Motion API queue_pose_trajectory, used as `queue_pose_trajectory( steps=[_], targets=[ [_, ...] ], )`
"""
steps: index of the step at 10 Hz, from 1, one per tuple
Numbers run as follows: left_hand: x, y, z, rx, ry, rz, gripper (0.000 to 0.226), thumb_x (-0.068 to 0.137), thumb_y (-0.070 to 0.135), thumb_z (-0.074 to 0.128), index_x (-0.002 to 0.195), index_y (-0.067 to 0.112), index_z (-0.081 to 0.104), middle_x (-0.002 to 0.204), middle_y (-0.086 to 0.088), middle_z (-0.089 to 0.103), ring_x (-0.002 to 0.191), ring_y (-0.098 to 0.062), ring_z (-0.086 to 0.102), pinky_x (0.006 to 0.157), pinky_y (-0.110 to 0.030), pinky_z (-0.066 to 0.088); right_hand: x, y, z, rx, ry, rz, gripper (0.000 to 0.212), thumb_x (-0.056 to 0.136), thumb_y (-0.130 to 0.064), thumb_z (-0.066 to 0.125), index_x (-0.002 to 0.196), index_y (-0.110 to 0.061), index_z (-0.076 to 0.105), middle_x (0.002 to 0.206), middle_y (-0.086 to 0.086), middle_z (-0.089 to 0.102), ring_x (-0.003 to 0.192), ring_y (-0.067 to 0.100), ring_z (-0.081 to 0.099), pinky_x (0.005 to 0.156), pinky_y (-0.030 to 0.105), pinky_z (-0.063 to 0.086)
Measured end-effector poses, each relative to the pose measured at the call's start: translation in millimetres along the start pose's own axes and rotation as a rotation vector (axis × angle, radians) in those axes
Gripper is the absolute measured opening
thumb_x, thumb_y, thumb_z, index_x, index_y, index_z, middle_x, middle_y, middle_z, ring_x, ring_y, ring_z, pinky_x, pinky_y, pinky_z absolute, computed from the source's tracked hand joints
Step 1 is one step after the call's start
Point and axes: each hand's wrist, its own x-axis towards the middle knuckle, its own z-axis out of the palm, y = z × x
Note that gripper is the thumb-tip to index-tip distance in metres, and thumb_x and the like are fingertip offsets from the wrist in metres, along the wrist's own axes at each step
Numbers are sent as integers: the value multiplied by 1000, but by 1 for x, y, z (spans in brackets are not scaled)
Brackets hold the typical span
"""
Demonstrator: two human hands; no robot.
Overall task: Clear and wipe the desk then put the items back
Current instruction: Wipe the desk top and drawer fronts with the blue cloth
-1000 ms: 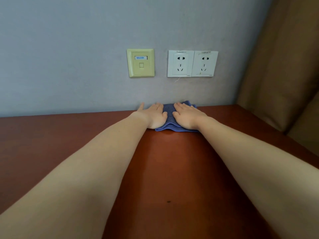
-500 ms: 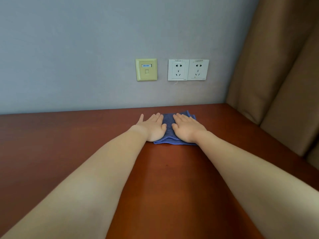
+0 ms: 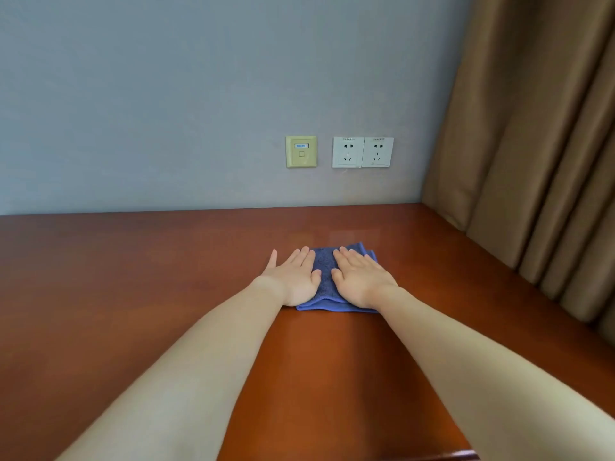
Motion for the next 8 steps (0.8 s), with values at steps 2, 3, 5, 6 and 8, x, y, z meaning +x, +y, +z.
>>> queue_pose_trajectory(
  steps=[2, 3, 5, 6, 8],
  targets=[
    [-59, 8, 8, 13, -6, -16, 58, 104, 38, 7, 155, 16, -6, 163, 1, -11, 149, -13, -9, 119, -49, -12, -54, -21, 5, -10, 0, -16, 57, 104, -38, 14, 156, -16, 4, 163, 0, -1, 150, 14, -2, 122, 34, -1],
    [-85, 12, 11, 13, -6, -23, 58, 104, 39, 7, 155, 16, -6, 163, 1, -11, 149, -13, -9, 119, -50, -11, -78, -31, 6, -8, -1, -21, 57, 104, -38, 14, 156, -15, 4, 163, 0, -1, 150, 15, -2, 122, 34, -1],
    [-136, 21, 17, 10, -11, -41, 58, 104, 39, 7, 155, 16, -6, 163, 1, -11, 149, -13, -9, 119, -50, -11, -122, -48, 11, -1, -2, -36, 58, 103, -38, 14, 156, -16, 4, 163, 0, -1, 150, 14, -2, 122, 34, -1],
    [-160, 24, 21, 7, -12, -53, 58, 104, 39, 7, 155, 16, -7, 163, 2, -12, 149, -12, -9, 119, -50, -12, -144, -57, 13, 10, 3, -46, 58, 103, -37, 14, 156, -16, 5, 163, 0, -1, 150, 14, -2, 122, 34, -2],
    [-198, 24, 25, 14, -14, -76, 58, 104, 39, 6, 155, 16, -7, 163, 2, -12, 149, -11, -10, 118, -51, -13, -174, -77, 16, 22, 4, -63, 58, 103, -37, 14, 156, -15, 5, 163, 1, -1, 150, 14, -2, 121, 33, -2]
  ],
)
